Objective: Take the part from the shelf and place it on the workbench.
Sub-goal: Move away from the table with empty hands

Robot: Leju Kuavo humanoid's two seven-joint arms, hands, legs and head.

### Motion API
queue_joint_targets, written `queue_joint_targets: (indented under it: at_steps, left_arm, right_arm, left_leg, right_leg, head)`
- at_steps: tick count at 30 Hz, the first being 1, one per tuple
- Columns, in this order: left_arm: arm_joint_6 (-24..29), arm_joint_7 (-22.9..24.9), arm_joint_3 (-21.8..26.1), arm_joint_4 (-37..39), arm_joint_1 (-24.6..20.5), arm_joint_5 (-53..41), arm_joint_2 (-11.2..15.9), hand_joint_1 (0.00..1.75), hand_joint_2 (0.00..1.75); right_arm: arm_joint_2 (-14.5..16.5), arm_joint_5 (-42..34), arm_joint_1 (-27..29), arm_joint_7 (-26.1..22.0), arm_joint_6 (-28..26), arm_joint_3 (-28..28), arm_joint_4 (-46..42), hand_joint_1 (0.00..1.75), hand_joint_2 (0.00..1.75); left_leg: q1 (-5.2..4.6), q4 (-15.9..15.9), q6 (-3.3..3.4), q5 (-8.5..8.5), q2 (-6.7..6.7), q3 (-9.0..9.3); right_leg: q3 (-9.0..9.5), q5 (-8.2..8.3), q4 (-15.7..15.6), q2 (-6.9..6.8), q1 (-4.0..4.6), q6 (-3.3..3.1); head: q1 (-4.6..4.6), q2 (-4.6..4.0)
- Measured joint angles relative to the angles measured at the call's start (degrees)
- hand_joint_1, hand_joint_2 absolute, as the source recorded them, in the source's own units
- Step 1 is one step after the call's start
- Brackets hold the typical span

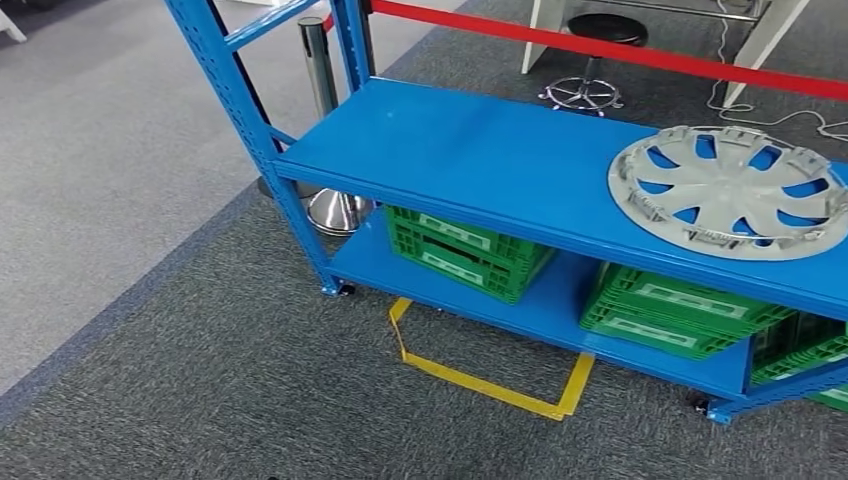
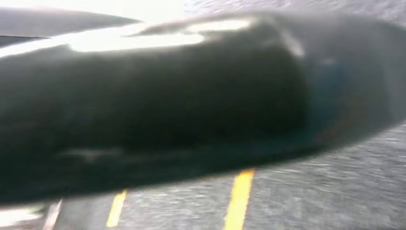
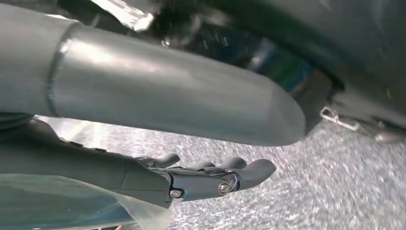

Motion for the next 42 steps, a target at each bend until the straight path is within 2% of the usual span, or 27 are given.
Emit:
queue_joint_targets:
  at_steps: [2, 4, 6, 7, 8, 9, 11, 12, 13, 15, 17, 18, 20, 22, 23, 25, 26, 28, 29, 31, 33, 35, 37, 38, 39, 41, 42]
  left_arm:
    - [0.04, 0.03, 0.06, 0.00, 0.13, -0.03, -0.05, 0.00, 0.00]
    - [0.03, 0.03, 0.11, 0.01, 0.16, -0.06, -0.15, 0.00, 0.00]
    - [-0.01, 0.03, 0.14, 0.01, 0.11, -0.05, -0.20, 0.00, 0.00]
    - [-0.01, 0.03, 0.16, 0.01, 0.15, -0.06, -0.20, 0.00, 0.00]
    - [-0.01, 0.02, 0.19, 0.01, 0.19, -0.06, -0.19, 0.00, 0.00]
    - [-0.01, 0.01, 0.21, 0.01, 0.23, -0.08, -0.19, 0.00, 0.00]
    - [-0.01, 0.01, 0.25, 0.04, 0.33, -0.23, -0.14, 0.00, 0.00]
    - [0.00, 0.04, 0.27, 0.08, 0.27, -0.36, -0.09, 0.00, 0.00]
    - [0.00, 0.08, 0.28, 0.10, 0.12, -0.47, -0.04, 0.00, 0.00]
    - [-0.02, 0.14, 0.29, 0.12, -0.36, -0.63, -0.12, 0.00, 0.00]
    - [-0.08, 0.13, 0.29, 0.11, -0.65, -0.72, -0.29, 0.00, 0.00]
    - [-0.13, 0.11, 0.28, 0.11, -0.72, -0.76, -0.33, 0.00, 0.00]
    - [-0.26, 0.11, 0.28, 0.13, -0.71, -0.76, -0.34, 0.00, 0.00]
    - [-0.32, 0.13, 0.28, 0.14, -0.57, -0.76, -0.34, 0.00, 0.00]
    - [-0.32, 0.13, 0.29, 0.14, -0.50, -0.76, -0.33, 0.00, 0.00]
    - [-0.32, 0.14, 0.30, 0.14, -0.40, -0.76, -0.26, 0.00, 0.00]
    - [-0.34, 0.15, 0.31, 0.16, -0.35, -0.76, -0.22, 0.00, 0.00]
    - [-0.45, 0.20, 0.32, 0.26, -0.22, -0.83, -0.15, 0.00, 0.00]
    - [-0.56, 0.25, 0.33, 0.31, -0.16, -0.87, -0.15, 0.00, 0.00]
    - [-0.73, 0.35, 0.33, 0.32, -0.21, -1.04, -0.22, 0.00, 0.00]
    - [-0.91, 0.45, 0.33, 0.31, -0.52, -1.26, -0.29, 0.00, 0.00]
    - [-1.20, 0.60, 0.33, 0.31, -0.72, -1.51, -0.34, 0.00, 0.00]
    - [-1.68, 0.83, 0.33, 0.32, -0.70, -1.62, -0.36, 0.00, 0.00]
    - [-2.06, 0.97, 0.33, 0.32, -0.69, -1.61, -0.37, 0.00, 0.00]
    - [-2.50, 1.14, 0.33, 0.33, -0.70, -1.60, -0.39, 0.00, 0.00]
    - [-3.43, 1.69, 0.31, 0.33, -0.75, -1.68, -0.47, 0.00, 0.00]
    - [-3.85, 2.03, 0.30, 0.33, -0.76, -1.73, -0.51, 0.00, 0.00]
  right_arm:
    - [-0.03, 0.02, -0.04, -0.02, 0.01, 0.01, -0.02, 0.00, 0.00]
    - [-0.05, 0.02, -0.07, -0.05, 0.01, 0.02, -0.03, 0.00, 0.00]
    - [-0.05, -0.04, -0.16, -0.21, 0.01, 0.01, -0.03, 0.00, 0.00]
    - [-0.06, -0.05, -0.24, -0.28, 0.01, 0.01, -0.03, 0.00, 0.00]
    - [-0.07, -0.05, -0.32, -0.33, 0.01, 0.01, -0.03, 0.00, 0.00]
    - [-0.07, -0.03, -0.39, -0.31, 0.02, 0.02, -0.03, 0.00, 0.00]
    - [-0.07, 0.00, -0.30, -0.27, 0.02, 0.02, 0.03, 0.00, 0.00]
    - [-0.07, 0.02, -0.33, -0.26, 0.06, 0.02, 0.08, 0.00, 0.00]
    - [-0.07, 0.05, -0.44, -0.23, 0.09, 0.02, 0.14, 0.00, 0.00]
    - [-0.08, 0.18, -0.81, -0.18, 0.18, 0.02, 0.17, 0.00, 0.00]
    - [-0.11, 0.26, -0.91, -0.16, 0.18, 0.02, 0.16, 0.00, 0.00]
    - [-0.13, 0.15, -0.86, -0.17, 0.18, 0.02, 0.16, 0.00, 0.00]
    - [-0.14, -0.54, -0.75, -0.28, 0.14, -0.01, 0.16, 0.00, 0.00]
    - [-0.15, -1.41, -0.67, -0.53, 0.05, -0.09, 0.16, 0.00, 0.00]
    - [-0.16, -1.73, -0.62, -0.68, -0.01, -0.14, 0.16, 0.00, 0.00]
    - [-0.15, -2.04, -0.57, -0.91, -0.09, -0.19, 0.16, 0.00, 0.00]
    - [-0.15, -2.11, -0.55, -0.99, -0.13, -0.20, 0.17, 0.00, 0.00]
    - [-0.13, -2.15, -0.51, -1.05, -0.15, -0.22, 0.18, 0.00, 0.00]
    - [-0.13, -2.16, -0.46, -1.08, -0.16, -0.25, 0.19, 0.00, 0.00]
    - [-0.18, -2.18, -0.35, -1.13, -0.18, -0.30, 0.18, 0.00, 0.00]
    - [-0.30, -2.18, -0.39, -1.15, -0.20, -0.36, 0.17, 0.00, 0.00]
    - [-0.43, -2.17, -0.64, -1.16, -0.21, -0.44, 0.16, 0.00, 0.00]
    - [-0.54, -2.17, -0.76, -1.23, -0.21, -0.55, 0.16, 0.00, 0.00]
    - [-0.60, -2.17, -0.74, -1.25, -0.21, -0.61, 0.16, 0.00, 0.00]
    - [-0.66, -2.14, -0.73, -1.26, -0.21, -0.65, 0.16, 0.00, 0.00]
    - [-0.78, -2.02, -0.77, -1.16, -0.22, -0.70, 0.16, 0.00, 0.00]
    - [-0.82, -1.95, -0.82, -1.14, -0.23, -0.72, 0.16, 0.00, 0.00]
  left_leg:
    - [0.37, -2.60, 0.01, -0.54, -0.03, 2.70]
    - [0.55, -4.55, -0.13, -1.26, -0.05, 5.42]
    - [0.64, -5.33, -0.30, -2.70, -0.04, 7.80]
    - [0.71, -5.47, -0.43, -3.66, -0.05, 9.17]
    - [0.80, -5.51, -0.59, -4.73, -0.05, 10.65]
    - [0.90, -5.48, -0.81, -5.85, -0.06, 12.29]
    - [1.01, -5.03, -1.36, -8.25, -0.06, 15.01]
    - [1.04, -4.64, -1.70, -9.36, -0.07, 15.80]
    - [1.13, -4.28, -2.03, -10.23, -0.04, 16.19]
    - [1.41, -2.91, -2.77, -10.47, 0.02, 15.87]
    - [1.59, 1.09, -3.43, -9.95, 0.04, 13.83]
    - [1.63, 4.30, -3.64, -10.53, 0.03, 11.96]
    - [1.70, 10.89, -3.84, -13.64, 0.03, 7.40]
    - [1.70, 14.23, -3.74, -15.76, 0.02, 3.64]
    - [1.68, 13.65, -3.61, -14.78, -0.02, 2.69]
    - [1.61, 8.19, -3.27, -8.70, -0.55, 2.63]
    - [1.58, 5.24, -3.11, -5.92, -1.51, 2.90]
    - [1.32, 1.36, -2.53, -3.52, -3.27, 3.01]
    - [1.20, 0.81, -2.22, -3.55, -3.71, 2.99]
    - [1.27, -0.53, -1.72, -2.59, -2.95, 3.49]
    - [1.57, -1.45, -1.31, -2.36, -1.77, 4.10]
    - [1.63, -1.80, -0.93, -2.38, -0.46, 4.37]
    - [1.62, -1.77, -0.78, -2.58, 0.97, 4.45]
    - [1.62, -1.75, -0.79, -2.71, 1.66, 4.55]
    - [1.62, -1.72, -0.85, -2.86, 2.28, 4.70]
    - [1.51, -1.61, -1.18, -3.30, 3.36, 5.18]
    - [1.34, -1.44, -1.45, -3.58, 3.81, 5.37]
  right_leg:
    - [-1.75, 1.87, 3.69, -0.16, 0.12, 0.47]
    - [-7.22, 1.56, 10.89, -0.19, 0.15, 0.41]
    - [-12.86, -2.35, 15.33, -0.22, 0.11, 0.68]
    - [-14.65, -4.45, 15.41, -0.25, 0.03, 1.01]
    - [-15.72, -5.47, 14.28, -0.29, -0.11, 1.37]
    - [-16.32, -4.41, 12.15, -0.37, -0.33, 1.76]
    - [-16.96, 3.95, 7.18, -1.10, -0.74, 2.16]
    - [-17.01, 7.89, 5.69, -1.36, -0.70, 1.72]
    - [-17.07, 10.37, 5.15, -1.54, -0.49, 1.06]
    - [-16.62, 10.13, 5.38, -1.16, -0.05, -0.48]
    - [-15.72, 9.54, 4.87, -0.99, -0.09, -1.28]
    - [-15.07, 9.22, 4.54, -0.94, -0.16, -1.57]
    - [-13.97, 8.44, 4.23, -0.62, -0.10, -1.89]
    - [-12.97, 7.62, 4.19, 0.16, -0.03, -1.92]
    - [-12.41, 7.23, 4.19, 0.68, -0.01, -1.91]
    - [-11.36, 6.58, 4.15, 1.85, -0.05, -1.82]
    - [-10.96, 6.38, 4.07, 2.46, -0.12, -1.70]
    - [-10.90, 6.23, 3.87, 3.68, -0.33, -1.14]
    - [-11.00, 6.20, 3.70, 4.31, -0.41, -0.78]
    - [-11.28, 5.93, 3.48, 5.03, -0.36, -0.04]
    - [-12.27, 4.45, 5.38, 3.15, -0.17, 0.51]
    - [-15.38, 1.23, 11.48, 0.61, -0.07, 0.93]
    - [-18.54, -0.68, 17.19, -0.11, -0.11, 1.29]
    - [-18.83, -0.05, 17.52, -0.32, -0.12, 1.42]
    - [-18.04, 1.54, 15.83, -0.67, -0.13, 1.49]
    - [-14.46, 5.39, 8.72, -2.87, -0.01, 1.45]
    - [-12.78, 6.44, 5.62, -4.00, 0.10, 1.21]
  head:
    - [0.23, -0.03]
    - [0.47, -0.06]
    - [0.51, -0.05]
    - [0.52, -0.05]
    - [0.51, -0.05]
    - [0.54, -0.05]
    - [0.60, -0.06]
    - [0.55, -0.06]
    - [0.49, -0.06]
    - [0.37, -0.05]
    - [0.35, -0.05]
    - [0.32, -0.05]
    - [0.26, -0.05]
    - [0.27, -0.05]
    - [0.28, -0.05]
    - [0.28, -0.05]
    - [0.30, -0.05]
    - [0.13, -0.05]
    - [0.03, -0.05]
    - [-0.20, -0.05]
    - [-0.11, -0.05]
    - [-0.04, -0.05]
    - [-0.03, -0.05]
    - [-0.04, -0.05]
    - [-0.01, -0.05]
    - [0.01, -0.05]
    - [0.03, -0.05]
